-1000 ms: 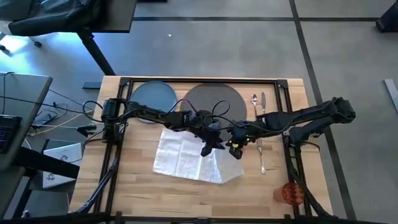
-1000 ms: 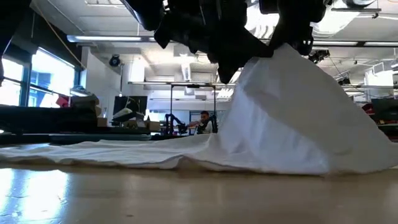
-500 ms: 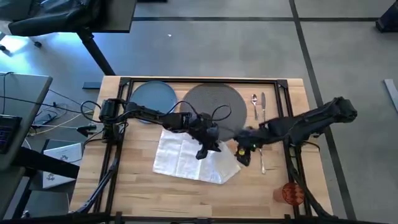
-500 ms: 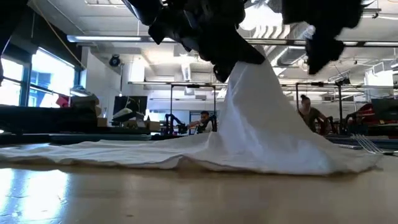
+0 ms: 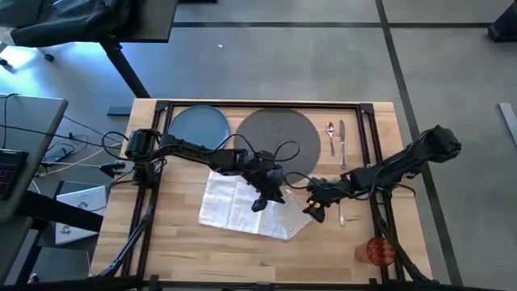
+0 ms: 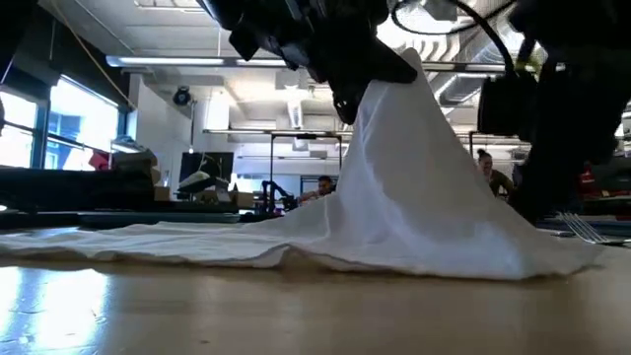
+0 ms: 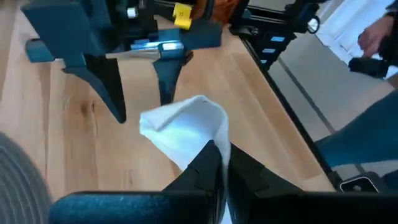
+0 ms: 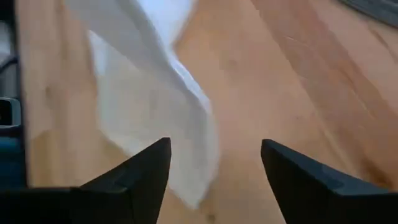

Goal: Set table place
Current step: Fold the white table napkin

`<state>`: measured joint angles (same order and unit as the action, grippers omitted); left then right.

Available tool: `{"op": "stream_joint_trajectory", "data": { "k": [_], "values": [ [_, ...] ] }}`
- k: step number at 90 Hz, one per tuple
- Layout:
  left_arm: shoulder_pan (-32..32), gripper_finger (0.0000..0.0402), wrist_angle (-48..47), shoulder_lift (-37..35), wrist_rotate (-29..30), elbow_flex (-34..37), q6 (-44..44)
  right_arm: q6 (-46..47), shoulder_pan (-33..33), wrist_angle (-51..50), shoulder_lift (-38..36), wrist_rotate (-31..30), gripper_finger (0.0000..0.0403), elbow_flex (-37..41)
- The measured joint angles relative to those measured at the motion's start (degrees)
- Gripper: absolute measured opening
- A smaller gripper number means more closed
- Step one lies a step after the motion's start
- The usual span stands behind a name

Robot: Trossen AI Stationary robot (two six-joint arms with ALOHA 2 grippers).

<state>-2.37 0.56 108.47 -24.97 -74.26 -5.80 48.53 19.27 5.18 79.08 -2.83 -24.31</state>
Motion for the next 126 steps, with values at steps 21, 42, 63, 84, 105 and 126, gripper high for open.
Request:
{"op": "stream_joint_trajectory", "data": {
  "k": [21,42,63,84,105,126],
  "values": [
    [0.5,0.0,-1.0,0.0,0.6,0.0,-3.0,-5.5,2.4,14.9,11.7,-1.0,0.0163,-0.5],
    [0.6,0.0,-8.6,0.0,3.4,-5.6,-2.2,0.2,3.3,6.9,13.1,5.1,0.0012,-7.1],
    [1.7,0.0,-29.5,-1.0,12.3,-19.4,9.2,-3.4,-0.6,-30.6,0.5,-4.7,0.0,-19.4],
    [9.2,0.0,-39.6,-1.9,24.0,-29.3,20.4,-18.9,-14.8,-61.2,-3.5,-18.6,0.0,-40.6],
    [19.9,0.0,-40.6,-6.7,28.0,-35.7,32.0,-30.3,-27.9,-67.1,-2.0,-33.6,0.0,-63.7],
    [24.2,0.0,-37.8,-10.8,22.2,-41.1,38.9,-34.7,-29.9,-70.1,-2.1,-33.8,0.0,-82.1]
  ]
}}
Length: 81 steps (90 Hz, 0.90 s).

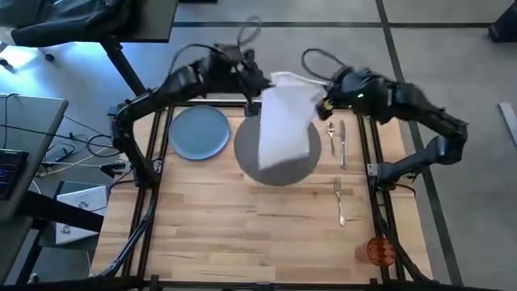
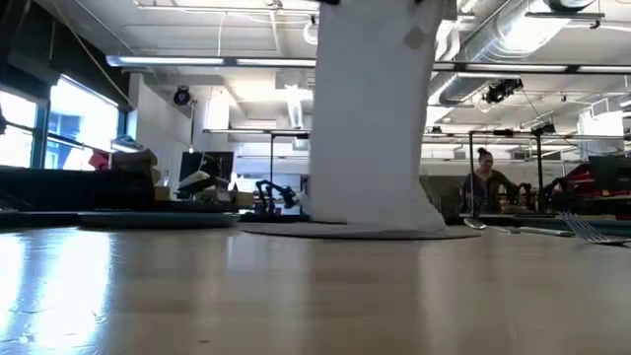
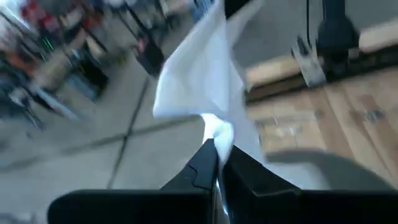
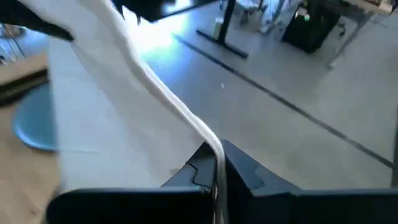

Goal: Set table place
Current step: Fold the white table napkin

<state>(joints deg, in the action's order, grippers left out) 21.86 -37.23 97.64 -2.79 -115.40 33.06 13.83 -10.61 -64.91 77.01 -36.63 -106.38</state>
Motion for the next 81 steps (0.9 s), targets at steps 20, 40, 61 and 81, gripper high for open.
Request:
{"op": "stream_joint_trajectory", "data": {
  "k": [20,40,61,81],
  "values": [
    [-6.0,0.0,-5.5,-0.3,-2.7,0.9,-2.8,13.1,9.1,-11.9,-0.1,4.8,0.0,0.3],
    [-16.8,0.0,-7.5,0.0,-5.1,14.0,-13.7,27.1,23.0,-9.8,0.0,14.5,0.0,17.8],
    [-29.8,0.0,6.4,0.1,-5.3,28.7,-30.2,35.3,33.5,2.0,0.1,26.1,0.0,31.9],
    [-39.6,0.0,19.5,0.0,2.4,36.0,-47.5,38.3,39.4,12.5,-0.1,34.0,0.0,36.7]
  ]
}}
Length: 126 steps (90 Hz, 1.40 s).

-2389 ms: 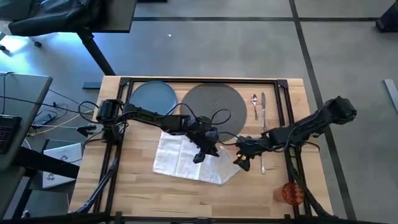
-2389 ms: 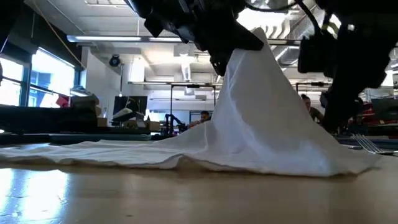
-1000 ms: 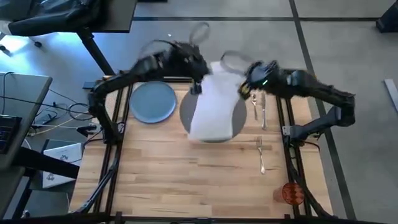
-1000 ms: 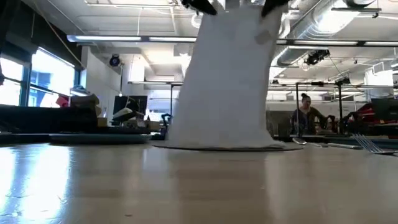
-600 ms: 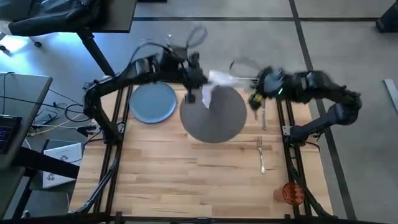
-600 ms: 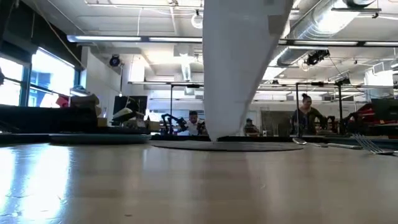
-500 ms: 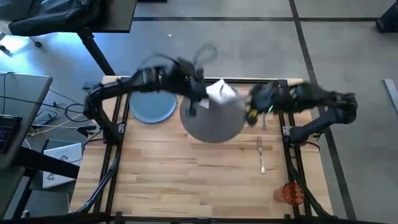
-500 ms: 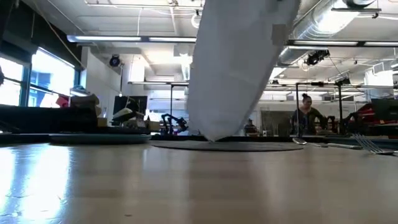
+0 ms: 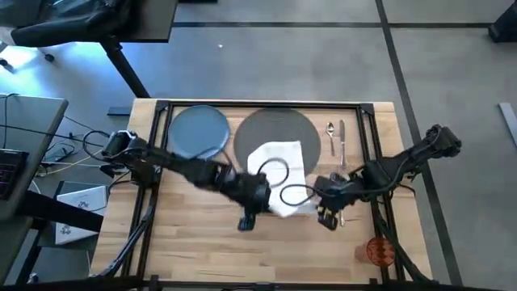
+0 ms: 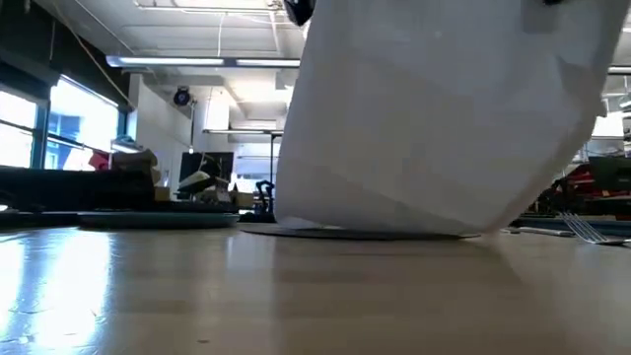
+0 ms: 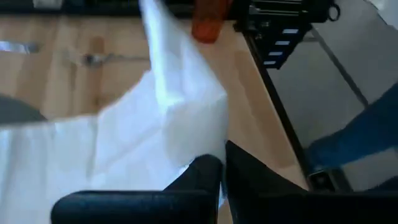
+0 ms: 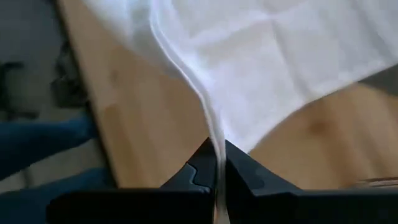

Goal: Set table place
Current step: Fold the white table napkin

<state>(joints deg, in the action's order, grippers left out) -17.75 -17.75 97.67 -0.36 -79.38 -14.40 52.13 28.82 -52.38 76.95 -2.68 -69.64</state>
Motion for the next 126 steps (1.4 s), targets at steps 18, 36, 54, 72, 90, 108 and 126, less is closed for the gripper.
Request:
{"op": "stream_joint_trajectory", "data": {
  "k": [18,36,54,72,90,108,126],
  "values": [
    [-7.4,0.0,7.2,0.0,7.2,5.0,-11.1,7.2,6.7,13.9,2.1,0.2,0.0,3.4],
    [-10.9,0.0,13.0,-0.2,9.7,3.2,-15.8,10.9,11.6,16.0,6.8,-5.1,0.0,-4.6],
    [-11.4,0.0,11.3,-3.5,14.3,-2.2,-13.8,9.4,12.4,0.4,9.0,-21.4,0.0,-22.4],
    [-5.5,0.0,7.0,-9.2,22.5,-5.0,-6.4,5.3,6.7,-18.3,10.2,-32.2,0.0,-38.3],
    [6.8,0.0,3.4,-13.6,23.6,-5.2,3.8,-7.3,-6.7,-23.8,10.1,-36.6,0.0,-42.0],
    [20.7,0.0,5.2,-15.6,15.5,-5.1,16.1,-19.6,-19.2,-23.0,9.9,-40.6,0.0,-42.6],
    [28.5,0.0,8.8,-17.0,4.2,-5.1,17.9,-28.3,-20.8,-23.6,9.5,-38.8,0.0,-49.2]
  ]
}}
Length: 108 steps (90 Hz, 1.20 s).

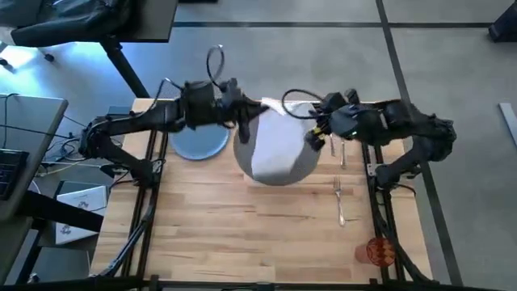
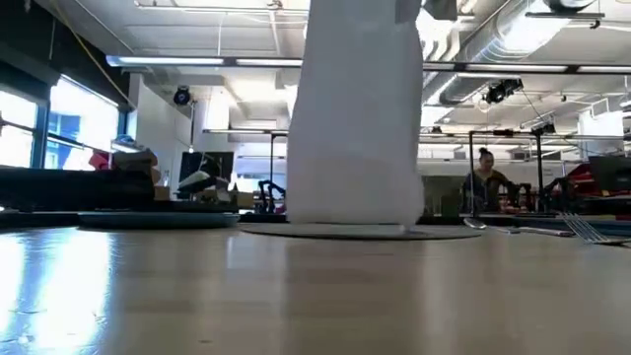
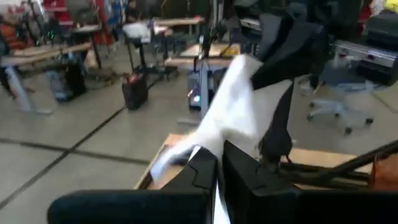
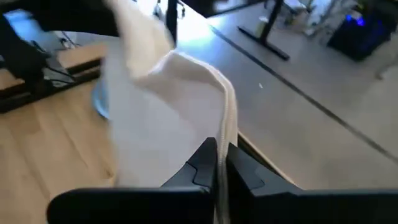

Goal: Set table place
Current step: Fold the white table napkin

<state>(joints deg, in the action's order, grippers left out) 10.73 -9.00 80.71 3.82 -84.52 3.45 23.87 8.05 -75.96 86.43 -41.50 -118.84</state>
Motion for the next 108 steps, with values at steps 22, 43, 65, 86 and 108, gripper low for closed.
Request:
{"op": "stream_joint_trajectory", "data": {
  "k": [22,43,65,86,108],
  "values": [
    [-5.5,0.0,-9.8,0.3,-1.5,1.9,-5.9,14.1,6.2,-9.0,0.1,11.2,0.0,5.1],
    [-20.2,0.0,-13.2,1.1,1.0,14.3,-19.6,30.3,19.6,6.6,0.4,18.7,0.0,26.8],
    [-37.0,0.0,-2.7,1.8,9.7,26.3,-36.0,48.7,31.5,35.0,1.4,22.8,0.0,43.8],
    [-47.6,0.0,7.8,8.0,16.4,30.6,-48.7,54.1,36.8,43.5,10.0,27.4,0.0,44.5],
    [-51.4,0.0,18.7,13.4,18.9,30.5,-52.9,49.9,35.2,40.2,18.2,33.8,0.0,35.9]
  ]
}}
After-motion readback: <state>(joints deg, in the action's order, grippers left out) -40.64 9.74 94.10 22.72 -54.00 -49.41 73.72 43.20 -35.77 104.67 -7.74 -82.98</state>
